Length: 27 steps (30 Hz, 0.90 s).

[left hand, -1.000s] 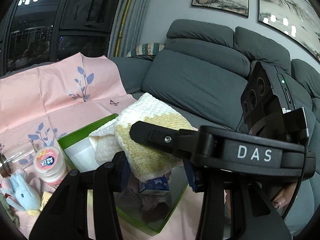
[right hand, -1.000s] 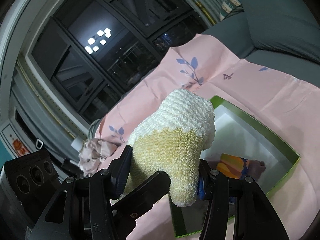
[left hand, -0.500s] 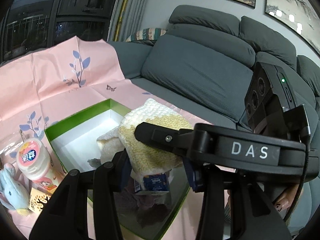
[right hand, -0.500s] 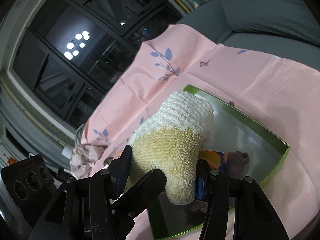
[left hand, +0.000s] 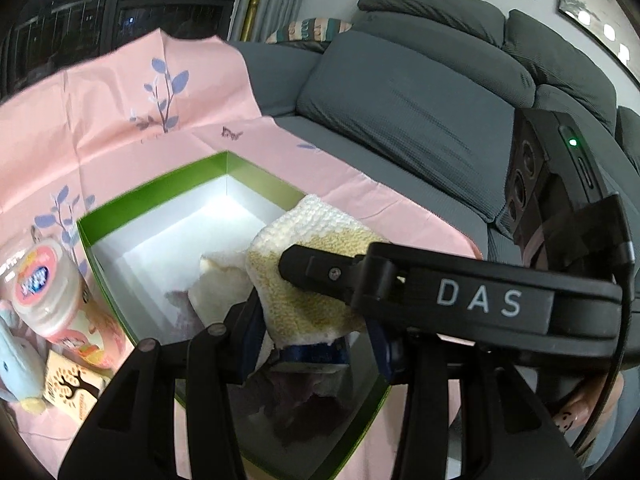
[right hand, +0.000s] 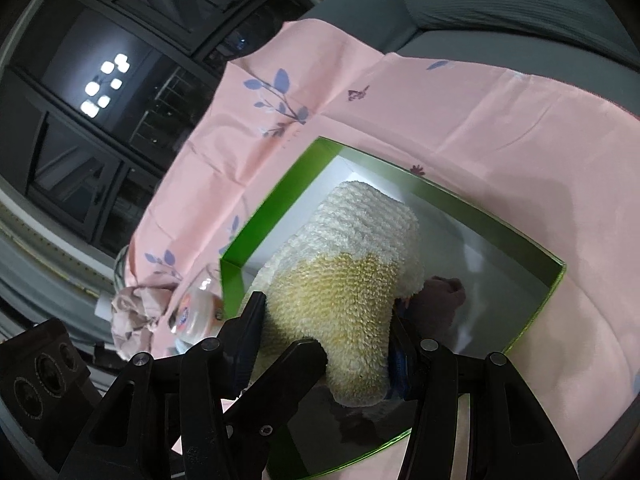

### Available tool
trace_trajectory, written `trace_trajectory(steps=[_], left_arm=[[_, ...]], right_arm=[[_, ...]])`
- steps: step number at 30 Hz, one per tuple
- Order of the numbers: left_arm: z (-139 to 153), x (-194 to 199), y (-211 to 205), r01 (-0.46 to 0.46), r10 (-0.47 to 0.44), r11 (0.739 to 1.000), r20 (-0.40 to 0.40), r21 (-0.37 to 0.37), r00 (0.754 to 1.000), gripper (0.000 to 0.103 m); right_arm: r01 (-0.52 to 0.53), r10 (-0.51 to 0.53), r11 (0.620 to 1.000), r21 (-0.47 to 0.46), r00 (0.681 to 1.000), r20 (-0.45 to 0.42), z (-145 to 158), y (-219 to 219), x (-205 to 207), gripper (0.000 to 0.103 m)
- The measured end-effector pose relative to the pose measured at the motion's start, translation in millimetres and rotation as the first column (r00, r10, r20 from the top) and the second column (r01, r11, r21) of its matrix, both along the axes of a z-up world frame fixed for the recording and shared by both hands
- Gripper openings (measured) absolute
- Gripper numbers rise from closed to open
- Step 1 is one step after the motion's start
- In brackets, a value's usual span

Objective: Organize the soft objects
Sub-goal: 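Lower the knitted cloth into the box and open the right gripper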

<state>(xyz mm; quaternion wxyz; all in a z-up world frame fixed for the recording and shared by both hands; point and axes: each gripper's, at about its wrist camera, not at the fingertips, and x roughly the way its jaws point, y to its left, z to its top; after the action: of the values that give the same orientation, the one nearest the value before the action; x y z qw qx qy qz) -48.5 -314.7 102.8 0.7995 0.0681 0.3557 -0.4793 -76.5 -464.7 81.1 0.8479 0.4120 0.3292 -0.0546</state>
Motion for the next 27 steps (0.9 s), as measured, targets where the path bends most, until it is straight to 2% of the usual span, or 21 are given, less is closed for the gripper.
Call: trace_trajectory(steps=[10, 14, 22, 27], left_arm=[[-17.3, 12.0, -9.8, -0.044, 0.053, 0.994, -0.093, 0.100, 0.994, 0.048], [-26.8, 17.8, -15.8, -0.060, 0.083, 0.983, -0.133, 0.174, 0.988, 0.048], [-33.6, 19.8, -22.9, -0.060, 0.093, 0.974, -0.141, 0.218, 0.986, 0.049], [-35.2, 19.4, -25.3, -0.059, 0.093, 0.974, -0.150, 0.219, 0.984, 0.052]], right_arm=[[0.035, -0.044, 0.995, -0.096, 0.995, -0.091, -2.8, 2.2, 6.0, 0.056], [0.048, -0.064, 0.990, -0.131, 0.990, -0.122, -4.0, 2.3, 6.3, 0.056], [0.065, -0.087, 0.986, -0.154, 0.986, -0.145, -3.7, 0.3, 5.1, 0.056], [0.077, -0.101, 0.984, -0.159, 0.984, -0.149, -3.5, -1.7, 4.3, 0.056]])
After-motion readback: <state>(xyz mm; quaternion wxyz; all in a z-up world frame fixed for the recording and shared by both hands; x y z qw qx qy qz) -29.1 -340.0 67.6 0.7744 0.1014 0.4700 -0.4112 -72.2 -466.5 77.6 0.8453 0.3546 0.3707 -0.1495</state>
